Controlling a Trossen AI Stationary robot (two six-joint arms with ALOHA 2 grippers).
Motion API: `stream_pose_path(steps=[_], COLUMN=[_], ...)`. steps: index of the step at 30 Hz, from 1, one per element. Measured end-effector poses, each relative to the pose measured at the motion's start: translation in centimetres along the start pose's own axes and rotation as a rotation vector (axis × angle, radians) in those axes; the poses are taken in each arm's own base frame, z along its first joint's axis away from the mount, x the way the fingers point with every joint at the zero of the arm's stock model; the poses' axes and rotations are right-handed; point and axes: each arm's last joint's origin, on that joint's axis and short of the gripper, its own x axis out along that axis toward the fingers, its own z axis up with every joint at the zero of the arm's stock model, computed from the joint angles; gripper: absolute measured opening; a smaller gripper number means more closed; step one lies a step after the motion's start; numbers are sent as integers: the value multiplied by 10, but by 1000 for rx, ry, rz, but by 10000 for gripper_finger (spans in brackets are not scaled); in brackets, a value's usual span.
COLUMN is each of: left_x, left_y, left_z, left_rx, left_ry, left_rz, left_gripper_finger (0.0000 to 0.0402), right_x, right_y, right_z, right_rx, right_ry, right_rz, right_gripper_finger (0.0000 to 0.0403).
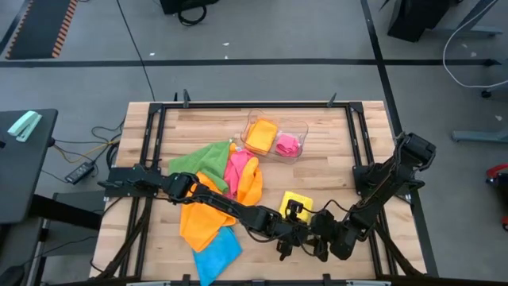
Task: Fold microfiber towels
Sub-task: Fold the yellow microfiber cloth
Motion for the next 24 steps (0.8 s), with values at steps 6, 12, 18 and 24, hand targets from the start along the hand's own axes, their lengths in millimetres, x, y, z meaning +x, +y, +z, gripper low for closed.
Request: stream_pose_path(steps=[6, 12, 18, 24], left_x=[-1, -1, -2, -2], left_y=[-3, -4, -5, -7], left_z=[2, 4, 11, 13], left_rx=[-15, -28, -49, -57], left_ry=[-20, -42, -104, -143], left_rz=[-11, -9, -4, -81], left_gripper_finger=[12, 32, 25, 18], right_x=[-24, -37, -40, -41], right_y=[-8, -22, -36, -37], right_z=[9, 11, 10, 11], right_rx=[-20, -25, -36, -39], right_ry=[46, 111, 97, 94], right_rz=[-53, -161, -309, -314], right_gripper_finger=[188, 188, 188, 188])
